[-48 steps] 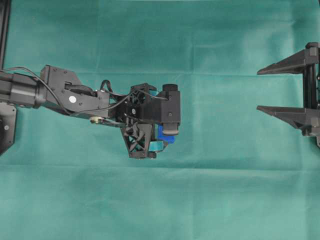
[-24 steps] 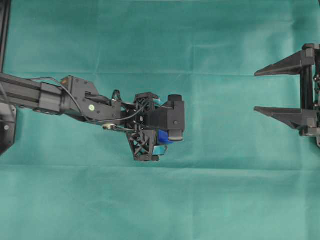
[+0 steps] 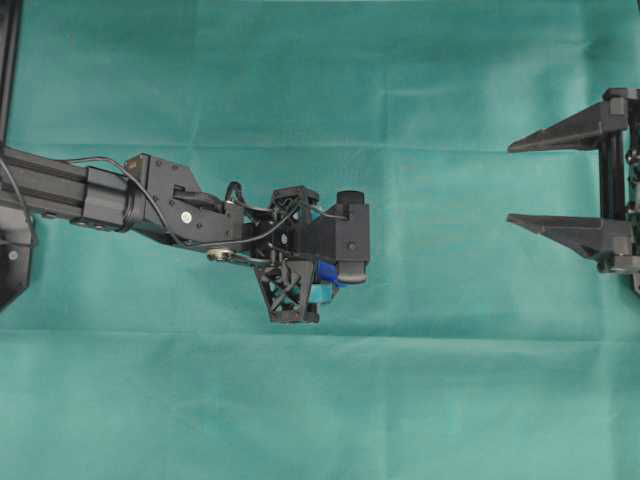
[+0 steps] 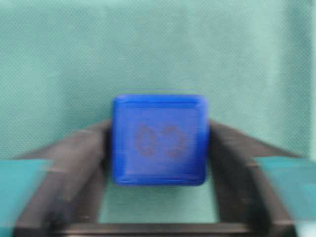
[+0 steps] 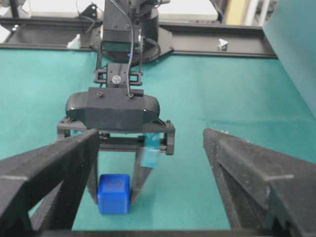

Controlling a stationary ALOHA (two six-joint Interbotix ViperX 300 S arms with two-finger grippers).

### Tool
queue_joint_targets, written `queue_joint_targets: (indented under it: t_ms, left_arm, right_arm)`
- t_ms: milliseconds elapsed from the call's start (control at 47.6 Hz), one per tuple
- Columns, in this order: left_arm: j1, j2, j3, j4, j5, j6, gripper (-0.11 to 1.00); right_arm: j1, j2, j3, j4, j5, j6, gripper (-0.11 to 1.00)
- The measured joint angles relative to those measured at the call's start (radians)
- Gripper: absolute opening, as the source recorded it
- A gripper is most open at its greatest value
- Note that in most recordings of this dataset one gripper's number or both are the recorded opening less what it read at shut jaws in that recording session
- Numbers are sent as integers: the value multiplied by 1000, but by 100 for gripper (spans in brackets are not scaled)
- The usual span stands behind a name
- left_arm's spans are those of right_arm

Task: Handover the blue block to the right arm after grasping it with the left arm, then place it in the designated position.
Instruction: 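Lower the left gripper around the blue cube and close on it, then lift the blue cube with the left gripper and raise it up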

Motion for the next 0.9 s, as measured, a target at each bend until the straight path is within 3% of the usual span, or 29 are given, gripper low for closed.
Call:
queue_joint_targets:
  t_ms: [21, 588, 902]
  left_arm:
    - [0, 0, 2, 0, 0, 2, 46]
    - [0, -6, 6, 0, 12, 2, 47]
    - [0, -138, 6, 0, 103, -3, 47]
  right_arm:
    - [2, 0, 0, 0, 0, 0, 94]
    - [0, 0, 0, 0, 2, 0, 94]
    - [0, 0, 0, 0, 0, 0, 94]
